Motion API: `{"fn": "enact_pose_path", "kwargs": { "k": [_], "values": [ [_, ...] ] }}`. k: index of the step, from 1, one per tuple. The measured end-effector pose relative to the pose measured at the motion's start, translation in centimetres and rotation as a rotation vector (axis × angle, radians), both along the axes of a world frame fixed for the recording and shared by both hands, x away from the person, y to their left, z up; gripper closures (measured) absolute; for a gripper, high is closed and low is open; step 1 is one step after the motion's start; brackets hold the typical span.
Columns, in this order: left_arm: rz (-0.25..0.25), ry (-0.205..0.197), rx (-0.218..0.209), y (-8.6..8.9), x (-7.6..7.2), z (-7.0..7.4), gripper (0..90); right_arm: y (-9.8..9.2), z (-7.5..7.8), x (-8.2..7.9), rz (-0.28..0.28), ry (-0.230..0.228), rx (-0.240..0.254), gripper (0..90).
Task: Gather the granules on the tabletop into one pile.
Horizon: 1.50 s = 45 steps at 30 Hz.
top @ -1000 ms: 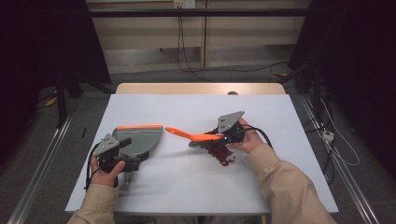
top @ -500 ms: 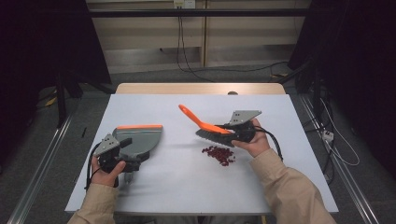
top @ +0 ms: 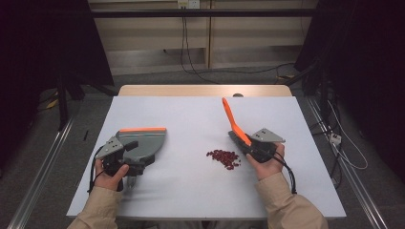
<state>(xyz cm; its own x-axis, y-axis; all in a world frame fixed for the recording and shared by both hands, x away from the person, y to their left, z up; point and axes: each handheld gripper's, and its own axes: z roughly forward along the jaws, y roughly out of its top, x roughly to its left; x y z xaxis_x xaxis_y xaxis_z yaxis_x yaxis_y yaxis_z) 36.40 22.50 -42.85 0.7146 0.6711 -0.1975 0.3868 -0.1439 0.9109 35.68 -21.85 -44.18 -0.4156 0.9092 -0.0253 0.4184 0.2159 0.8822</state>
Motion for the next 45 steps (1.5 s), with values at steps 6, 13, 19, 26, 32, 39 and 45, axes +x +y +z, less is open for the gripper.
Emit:
{"fn": "enact_pose_path", "kwargs": {
  "k": [6, 13, 19, 26, 32, 39, 45],
  "values": [
    [-0.004, -0.005, 0.003, -0.1, -0.1, 0.1, 5.2, 2.6, -0.4, -0.2, 0.005, -0.009, -0.01, 71.4],
    [0.007, -0.007, 0.008, 0.1, -0.1, 0.2, 5.2, 3.8, -0.6, 0.6, 0.013, -0.012, 0.041, 71.4],
    [0.011, -0.005, 0.012, 0.2, -0.1, 0.1, 5.2, 3.9, -0.1, 0.8, 0.035, -0.035, 0.051, 71.4],
    [0.013, -0.006, 0.016, 0.1, -0.1, 0.1, 5.2, 2.4, 0.4, -0.3, 0.021, -0.059, 0.01, 71.3],
    [0.012, -0.008, 0.025, 0.0, -0.2, 0.1, 5.2, 2.4, -0.6, -0.6, 0.01, -0.038, -0.004, 71.3],
    [0.014, -0.011, 0.028, 0.0, -0.2, 0.1, 5.2, 4.2, -0.8, -0.2, 0.058, -0.041, 0.021, 71.3],
    [0.01, -0.015, 0.036, 0.0, -0.2, 0.1, 5.2, 3.8, 0.1, -0.2, 0.081, -0.072, 0.036, 71.3]
  ]
}}
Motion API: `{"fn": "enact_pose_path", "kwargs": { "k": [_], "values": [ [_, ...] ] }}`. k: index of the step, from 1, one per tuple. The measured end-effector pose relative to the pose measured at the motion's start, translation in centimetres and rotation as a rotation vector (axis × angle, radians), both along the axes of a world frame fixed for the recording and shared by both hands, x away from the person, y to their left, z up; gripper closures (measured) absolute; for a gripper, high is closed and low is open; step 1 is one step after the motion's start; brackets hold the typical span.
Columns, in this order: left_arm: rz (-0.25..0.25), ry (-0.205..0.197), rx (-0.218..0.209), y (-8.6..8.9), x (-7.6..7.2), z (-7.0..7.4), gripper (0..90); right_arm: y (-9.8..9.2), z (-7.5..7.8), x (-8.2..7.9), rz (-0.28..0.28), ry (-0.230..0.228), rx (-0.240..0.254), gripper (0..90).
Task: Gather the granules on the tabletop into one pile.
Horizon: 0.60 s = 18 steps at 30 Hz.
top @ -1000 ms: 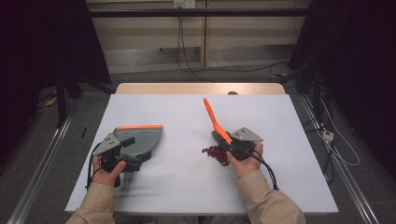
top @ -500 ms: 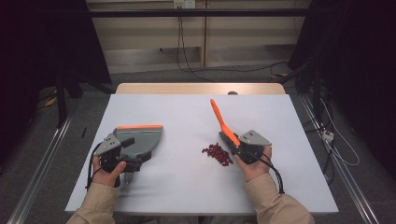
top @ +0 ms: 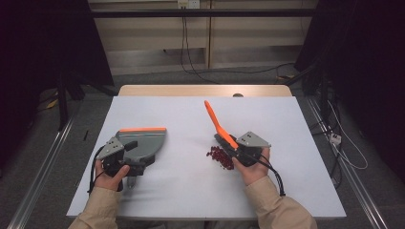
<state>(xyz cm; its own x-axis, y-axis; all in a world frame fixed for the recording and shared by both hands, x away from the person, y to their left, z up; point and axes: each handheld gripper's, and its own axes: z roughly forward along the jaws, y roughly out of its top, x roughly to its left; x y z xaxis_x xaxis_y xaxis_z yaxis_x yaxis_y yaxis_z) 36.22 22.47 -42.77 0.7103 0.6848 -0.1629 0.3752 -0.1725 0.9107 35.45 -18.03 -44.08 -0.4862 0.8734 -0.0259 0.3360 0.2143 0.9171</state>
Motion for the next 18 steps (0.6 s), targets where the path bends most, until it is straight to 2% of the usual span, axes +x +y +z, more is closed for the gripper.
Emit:
{"fn": "enact_pose_path", "kwargs": {
  "k": [3, 6, 10, 13, 15, 18],
  "values": [
    [0.002, 0.002, -0.001, 0.0, 0.0, 0.0, 5.2, -0.5, 0.4, -0.1, 0.029, -0.009, 0.007, 71.3],
    [0.008, 0.001, -0.006, 0.0, 0.0, 0.0, 5.2, -1.2, 0.9, 0.0, 0.088, -0.016, 0.031, 71.3],
    [0.008, 0.001, -0.006, 0.0, 0.0, 0.0, 5.2, -2.1, 1.2, 0.5, 0.173, 0.017, 0.088, 71.3],
    [0.003, 0.002, -0.002, -0.1, -0.1, 0.1, 5.2, -2.4, 1.3, 0.6, 0.219, 0.015, 0.088, 71.3],
    [0.004, 0.001, -0.003, -0.1, -0.2, 0.1, 5.2, -2.6, 1.3, 0.7, 0.224, 0.02, 0.087, 71.3],
    [0.007, -0.002, -0.003, -0.1, -0.3, 0.2, 5.2, -2.7, 1.4, 1.1, 0.276, 0.023, 0.106, 71.3]
  ]
}}
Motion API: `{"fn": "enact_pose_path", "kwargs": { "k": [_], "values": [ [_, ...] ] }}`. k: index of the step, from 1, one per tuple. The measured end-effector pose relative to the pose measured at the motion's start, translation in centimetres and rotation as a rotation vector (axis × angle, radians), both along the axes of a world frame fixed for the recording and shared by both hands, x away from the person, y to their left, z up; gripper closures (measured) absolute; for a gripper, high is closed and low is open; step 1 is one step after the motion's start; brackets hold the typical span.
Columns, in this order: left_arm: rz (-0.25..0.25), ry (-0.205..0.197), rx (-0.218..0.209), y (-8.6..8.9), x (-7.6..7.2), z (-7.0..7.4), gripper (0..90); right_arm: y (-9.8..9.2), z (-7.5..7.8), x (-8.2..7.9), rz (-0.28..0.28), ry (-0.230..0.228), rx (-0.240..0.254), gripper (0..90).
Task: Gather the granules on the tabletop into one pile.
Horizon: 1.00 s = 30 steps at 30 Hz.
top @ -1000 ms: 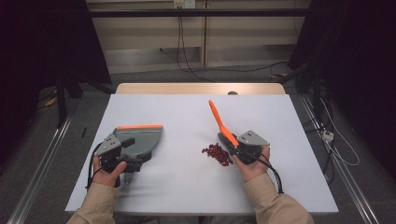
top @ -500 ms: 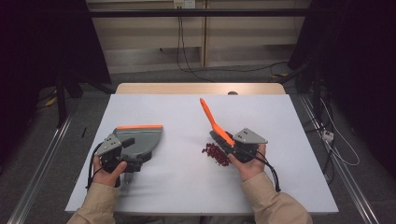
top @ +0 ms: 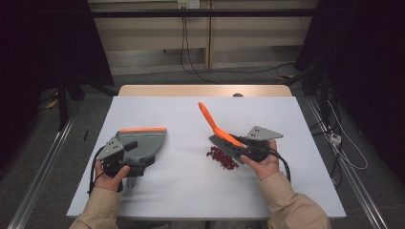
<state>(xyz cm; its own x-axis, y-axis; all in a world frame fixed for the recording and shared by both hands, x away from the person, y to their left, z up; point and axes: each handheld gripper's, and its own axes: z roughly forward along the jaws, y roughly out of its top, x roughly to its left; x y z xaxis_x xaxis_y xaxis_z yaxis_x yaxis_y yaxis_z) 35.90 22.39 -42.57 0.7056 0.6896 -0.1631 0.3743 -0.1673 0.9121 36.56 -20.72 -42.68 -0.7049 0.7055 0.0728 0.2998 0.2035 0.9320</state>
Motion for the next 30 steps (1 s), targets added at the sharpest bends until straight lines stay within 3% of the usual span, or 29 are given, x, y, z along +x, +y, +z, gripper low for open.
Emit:
{"fn": "enact_pose_path", "kwargs": {
  "k": [3, 6, 8, 11, 15, 19, 30],
  "values": [
    [0.0, 0.0, 0.0, -0.1, 0.0, 0.0, 5.2, 0.0, 0.3, 1.2, 0.069, -0.043, -0.072, 71.3],
    [0.001, 0.001, 0.005, 0.0, 0.0, 0.0, 5.2, 0.0, 0.4, 3.0, 0.162, -0.063, -0.086, 71.4],
    [0.003, 0.002, 0.002, 0.0, 0.1, 0.0, 5.2, 0.3, 0.2, 4.1, 0.213, -0.076, -0.124, 71.4],
    [0.011, 0.004, 0.006, 0.2, 0.2, -0.1, 5.2, 0.9, -0.5, 5.6, 0.276, -0.069, -0.135, 71.4],
    [0.017, 0.011, 0.003, 0.3, 0.4, -0.2, 5.2, 1.4, -1.6, 6.9, 0.318, -0.049, -0.142, 71.4],
    [0.02, 0.017, 0.008, 0.2, 0.5, -0.3, 5.2, 1.7, -2.2, 7.0, 0.369, -0.039, -0.146, 71.4],
    [0.021, 0.017, 0.005, 0.4, 0.2, -0.2, 5.2, 1.9, -1.7, 5.5, 0.484, -0.051, -0.198, 71.4]
  ]
}}
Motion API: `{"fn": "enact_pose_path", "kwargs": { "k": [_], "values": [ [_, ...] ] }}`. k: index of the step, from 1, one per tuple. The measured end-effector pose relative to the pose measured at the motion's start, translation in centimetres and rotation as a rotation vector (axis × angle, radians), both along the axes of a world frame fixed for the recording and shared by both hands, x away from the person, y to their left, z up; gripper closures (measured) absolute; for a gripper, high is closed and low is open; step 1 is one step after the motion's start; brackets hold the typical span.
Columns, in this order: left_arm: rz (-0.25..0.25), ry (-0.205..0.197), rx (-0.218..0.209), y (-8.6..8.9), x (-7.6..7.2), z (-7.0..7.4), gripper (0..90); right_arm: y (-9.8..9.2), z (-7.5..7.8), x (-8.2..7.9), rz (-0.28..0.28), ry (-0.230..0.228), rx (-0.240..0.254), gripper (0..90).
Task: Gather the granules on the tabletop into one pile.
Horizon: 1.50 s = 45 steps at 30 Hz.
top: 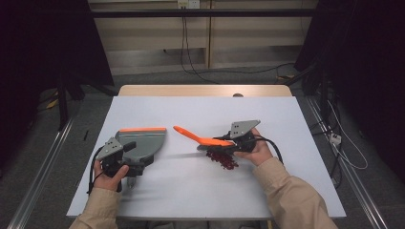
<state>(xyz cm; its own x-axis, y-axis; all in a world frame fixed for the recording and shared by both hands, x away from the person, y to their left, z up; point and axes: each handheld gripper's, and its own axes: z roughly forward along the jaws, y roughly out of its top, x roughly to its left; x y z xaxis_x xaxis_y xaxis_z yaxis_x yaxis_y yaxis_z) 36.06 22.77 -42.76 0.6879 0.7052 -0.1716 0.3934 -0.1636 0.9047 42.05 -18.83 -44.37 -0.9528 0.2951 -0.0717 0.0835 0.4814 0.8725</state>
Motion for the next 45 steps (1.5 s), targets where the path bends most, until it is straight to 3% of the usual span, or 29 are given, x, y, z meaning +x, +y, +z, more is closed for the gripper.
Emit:
{"fn": "enact_pose_path", "kwargs": {
  "k": [5, 12, 15, 19, 26, 28, 31, 38, 45],
  "values": [
    [0.004, 0.0, 0.003, 0.0, 0.0, 0.0, 5.2, 0.0, 0.0, -0.7, 0.022, 0.01, 0.004, 71.4],
    [0.004, -0.002, 0.002, 0.0, 0.0, 0.0, 5.2, -0.2, 0.3, -1.1, -0.01, 0.022, 0.043, 71.4],
    [0.002, -0.004, 0.003, 0.0, 0.0, 0.0, 5.2, -0.5, 0.7, -1.0, -0.069, 0.037, 0.102, 71.4],
    [0.003, -0.006, 0.001, 0.1, -0.1, 0.1, 5.2, -0.6, 1.4, -1.2, -0.19, 0.069, 0.127, 71.4],
    [0.001, -0.006, 0.007, 0.1, -0.2, 0.1, 5.2, 1.3, 2.6, -3.6, -0.402, 0.152, 0.225, 71.3],
    [-0.002, -0.006, 0.013, 0.1, -0.2, 0.0, 5.2, 2.4, 2.7, -4.5, -0.432, 0.155, 0.215, 71.3],
    [0.0, -0.006, 0.012, 0.0, -0.2, 0.0, 5.2, 3.6, 2.2, -5.3, -0.472, 0.198, 0.245, 71.3],
    [-0.005, -0.003, 0.021, -0.3, 0.0, -0.1, 5.2, 5.6, 0.4, -6.0, -0.548, 0.282, 0.283, 71.3],
    [0.0, -0.005, 0.019, -0.2, 0.1, -0.1, 5.2, 5.1, -0.5, -6.3, -0.645, 0.318, 0.237, 71.3]
  ]
}}
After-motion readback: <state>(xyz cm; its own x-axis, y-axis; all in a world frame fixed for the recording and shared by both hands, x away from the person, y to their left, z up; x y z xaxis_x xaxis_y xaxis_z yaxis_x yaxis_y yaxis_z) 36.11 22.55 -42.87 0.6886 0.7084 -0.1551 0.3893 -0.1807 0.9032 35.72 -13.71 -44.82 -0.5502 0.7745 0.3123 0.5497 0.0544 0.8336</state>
